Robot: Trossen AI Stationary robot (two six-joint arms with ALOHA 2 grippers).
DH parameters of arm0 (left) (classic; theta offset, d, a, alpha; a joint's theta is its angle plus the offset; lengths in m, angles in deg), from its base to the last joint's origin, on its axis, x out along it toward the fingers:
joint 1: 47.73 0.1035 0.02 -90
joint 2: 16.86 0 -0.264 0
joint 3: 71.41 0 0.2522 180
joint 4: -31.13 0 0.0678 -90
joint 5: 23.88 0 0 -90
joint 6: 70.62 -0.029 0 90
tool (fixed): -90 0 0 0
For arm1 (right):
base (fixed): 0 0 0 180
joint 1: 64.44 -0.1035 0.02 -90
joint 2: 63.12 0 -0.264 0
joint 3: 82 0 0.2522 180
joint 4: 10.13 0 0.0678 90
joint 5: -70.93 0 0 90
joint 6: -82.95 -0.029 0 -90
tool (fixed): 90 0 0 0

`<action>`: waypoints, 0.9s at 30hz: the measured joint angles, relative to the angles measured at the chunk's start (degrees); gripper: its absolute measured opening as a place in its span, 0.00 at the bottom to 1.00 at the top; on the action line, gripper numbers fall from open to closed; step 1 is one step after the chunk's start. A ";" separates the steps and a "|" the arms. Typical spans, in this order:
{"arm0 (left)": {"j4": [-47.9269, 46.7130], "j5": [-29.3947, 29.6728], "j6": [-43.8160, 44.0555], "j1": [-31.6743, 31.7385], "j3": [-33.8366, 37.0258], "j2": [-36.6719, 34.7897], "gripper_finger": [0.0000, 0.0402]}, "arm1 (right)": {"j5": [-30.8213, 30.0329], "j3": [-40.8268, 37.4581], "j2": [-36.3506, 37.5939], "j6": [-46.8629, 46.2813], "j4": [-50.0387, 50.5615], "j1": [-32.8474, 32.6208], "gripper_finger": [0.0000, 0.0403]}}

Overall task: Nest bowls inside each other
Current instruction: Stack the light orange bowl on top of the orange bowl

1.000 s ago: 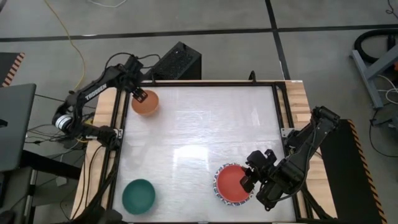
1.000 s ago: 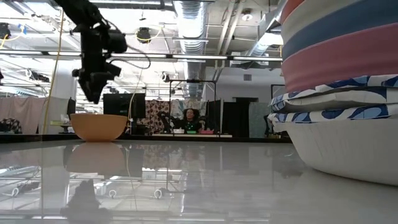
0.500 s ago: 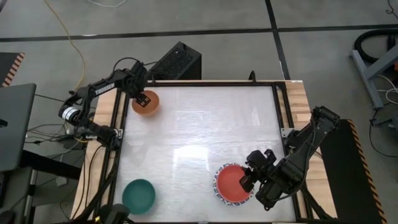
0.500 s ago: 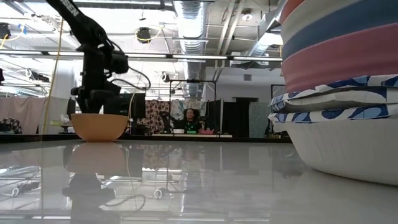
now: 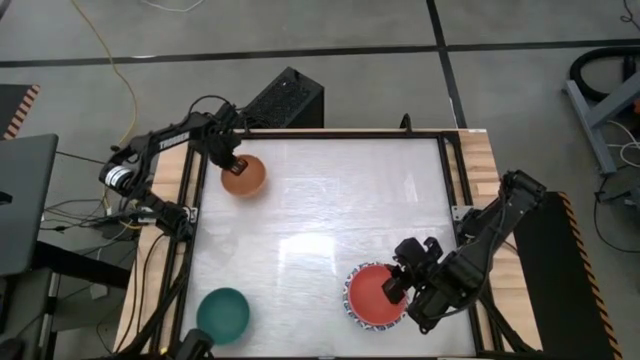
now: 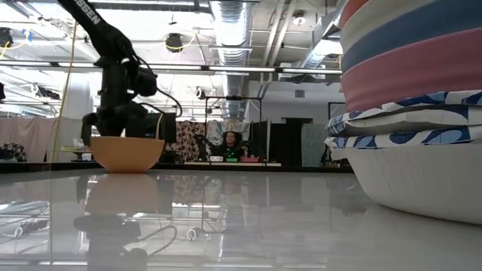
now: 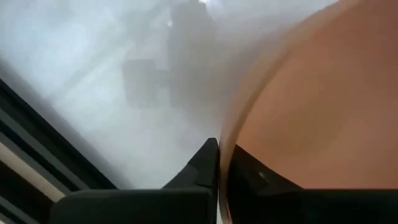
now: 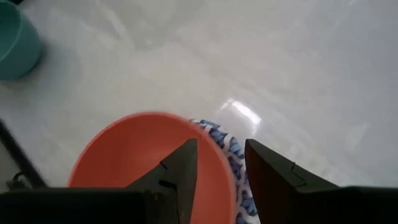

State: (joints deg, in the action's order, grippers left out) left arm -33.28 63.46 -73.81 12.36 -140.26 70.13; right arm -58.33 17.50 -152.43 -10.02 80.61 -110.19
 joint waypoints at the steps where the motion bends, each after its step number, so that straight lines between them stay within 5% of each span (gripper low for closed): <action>1: -1.58 -0.90 1.66 -0.48 -0.46 -0.55 0.00 | -0.68 0.00 -0.02 -0.36 0.85 0.50 0.38; 6: -3.82 0.51 6.07 -5.50 -3.18 -6.72 0.00 | -8.30 0.00 -0.02 -7.10 5.40 3.92 0.38; 15: 0.42 5.74 19.76 -17.76 -5.66 -21.23 0.00 | -10.24 -0.01 0.03 -3.24 -0.90 15.64 0.38; 20: 6.24 15.18 31.44 -30.06 -5.66 -29.34 0.00 | -19.28 -0.02 0.03 21.66 -19.17 20.88 0.38; 27: 14.45 42.83 41.11 -52.23 -5.68 -32.57 0.00 | -22.78 0.00 0.04 68.61 -56.98 23.83 0.38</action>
State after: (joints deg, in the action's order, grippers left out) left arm -18.83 106.29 -32.71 -39.87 -145.94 37.57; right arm -81.11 17.50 -152.38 58.60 23.63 -86.36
